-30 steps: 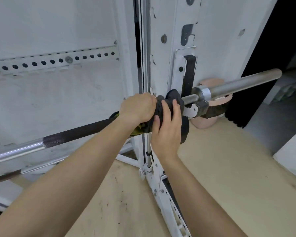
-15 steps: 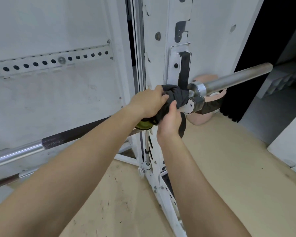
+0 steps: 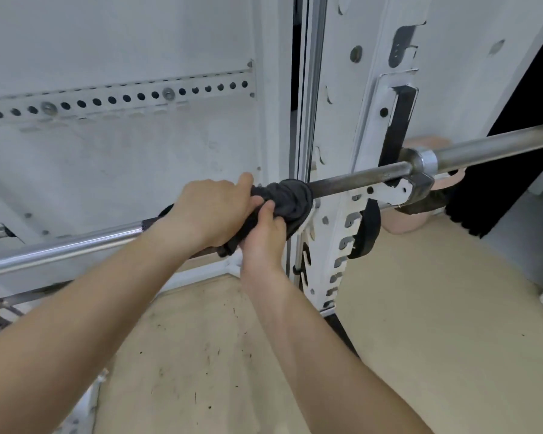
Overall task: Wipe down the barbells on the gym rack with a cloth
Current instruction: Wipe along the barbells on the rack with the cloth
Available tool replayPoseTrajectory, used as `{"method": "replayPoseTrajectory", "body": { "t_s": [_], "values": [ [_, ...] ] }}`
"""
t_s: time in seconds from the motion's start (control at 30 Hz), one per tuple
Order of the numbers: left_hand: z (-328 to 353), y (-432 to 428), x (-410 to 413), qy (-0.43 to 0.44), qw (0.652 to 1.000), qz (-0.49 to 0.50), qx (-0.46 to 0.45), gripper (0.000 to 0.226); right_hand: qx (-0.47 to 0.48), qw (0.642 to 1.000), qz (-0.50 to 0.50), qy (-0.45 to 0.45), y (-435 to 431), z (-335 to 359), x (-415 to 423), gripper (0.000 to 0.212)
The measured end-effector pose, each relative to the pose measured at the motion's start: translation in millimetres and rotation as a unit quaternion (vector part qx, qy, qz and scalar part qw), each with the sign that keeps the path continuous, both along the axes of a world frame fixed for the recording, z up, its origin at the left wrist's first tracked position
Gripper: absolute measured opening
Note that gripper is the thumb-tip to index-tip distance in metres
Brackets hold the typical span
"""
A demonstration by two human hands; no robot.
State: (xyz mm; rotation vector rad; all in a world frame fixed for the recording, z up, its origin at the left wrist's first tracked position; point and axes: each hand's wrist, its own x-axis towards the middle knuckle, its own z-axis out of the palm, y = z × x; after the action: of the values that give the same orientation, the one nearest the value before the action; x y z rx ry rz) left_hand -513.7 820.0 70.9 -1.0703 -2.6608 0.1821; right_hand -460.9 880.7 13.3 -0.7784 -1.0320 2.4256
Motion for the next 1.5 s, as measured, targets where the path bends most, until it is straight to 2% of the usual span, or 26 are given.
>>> {"method": "replayPoseTrajectory", "body": {
  "t_s": [0.1,0.2,0.27,0.33,0.43,0.53,0.63,0.7,0.77,0.8,0.87,0.93,0.97,1.03,1.1,1.17,1.2,1.23,1.27,1.33,1.43,1.5],
  "values": [
    [-8,59,5,0.008,0.999,-0.038,0.034,0.033,-0.007,0.997,-0.076,0.013,55,3,7,0.035],
    [-9,127,14,-0.011,0.996,-0.075,0.054,0.037,-0.020,0.987,-0.155,0.025,120,14,22,0.027],
    [-11,164,22,-0.016,0.992,-0.101,0.079,0.038,0.007,0.985,-0.173,0.008,151,16,36,0.018],
    [-18,183,30,0.013,0.989,-0.118,0.092,0.035,0.047,0.987,-0.150,-0.017,163,11,52,0.018],
    [-28,176,37,0.074,0.984,-0.118,0.113,0.036,0.084,0.992,-0.095,-0.012,160,4,74,0.018],
    [-34,156,43,0.092,0.976,-0.126,0.150,0.029,0.151,0.986,-0.069,-0.010,152,1,83,0.017],
    [-29,140,54,0.079,0.970,-0.115,0.197,0.017,0.272,0.957,-0.098,-0.004,146,2,92,0.016],
    [-22,140,62,0.046,0.961,-0.094,0.256,0.013,0.318,0.940,-0.124,0.026,143,8,102,0.011],
    [-15,146,69,-0.002,0.934,-0.076,0.350,0.012,0.339,0.925,-0.157,0.070,143,19,115,0.015],
    [-11,153,73,-0.030,0.907,-0.076,0.412,0.012,0.346,0.917,-0.177,0.092,148,27,121,0.020],
    [-2,174,81,-0.083,0.830,-0.108,0.540,0.014,0.356,0.898,-0.228,0.124,167,38,125,0.028],
    [6,203,87,-0.096,0.776,-0.151,0.605,0.015,0.366,0.878,-0.284,0.119,194,47,124,0.031],
    [10,219,89,-0.098,0.768,-0.169,0.610,0.017,0.374,0.868,-0.308,0.108,210,50,123,0.031],
    [11,252,86,-0.128,0.796,-0.198,0.558,0.023,0.407,0.845,-0.342,0.051,241,57,120,0.035],
    [3,282,77,-0.159,0.869,-0.202,0.422,0.027,0.465,0.830,-0.307,-0.021,272,63,114,0.042],
    [-5,302,70,-0.077,0.951,-0.189,0.234,0.033,0.476,0.858,-0.182,-0.066,302,63,105,0.046],
    [-5,308,67,-0.037,0.970,-0.179,0.162,0.040,0.468,0.873,-0.110,-0.085,319,58,99,0.048],
    [-3,312,65,-0.014,0.979,-0.168,0.116,0.047,0.474,0.873,-0.050,-0.105,332,52,94,0.051],
    [-1,316,63,0.000,0.984,-0.156,0.087,0.052,0.502,0.856,-0.013,-0.124,343,45,88,0.056],
    [2,325,58,0.027,0.989,-0.137,0.053,0.053,0.573,0.808,-0.002,-0.140,363,34,79,0.065],
    [7,344,54,0.036,0.995,-0.095,0.017,0.045,0.687,0.709,-0.011,-0.157,383,28,69,0.062],
    [11,356,52,0.013,0.997,-0.072,-0.009,0.044,0.736,0.658,-0.029,-0.155,391,29,67,0.056]
  ]
}}
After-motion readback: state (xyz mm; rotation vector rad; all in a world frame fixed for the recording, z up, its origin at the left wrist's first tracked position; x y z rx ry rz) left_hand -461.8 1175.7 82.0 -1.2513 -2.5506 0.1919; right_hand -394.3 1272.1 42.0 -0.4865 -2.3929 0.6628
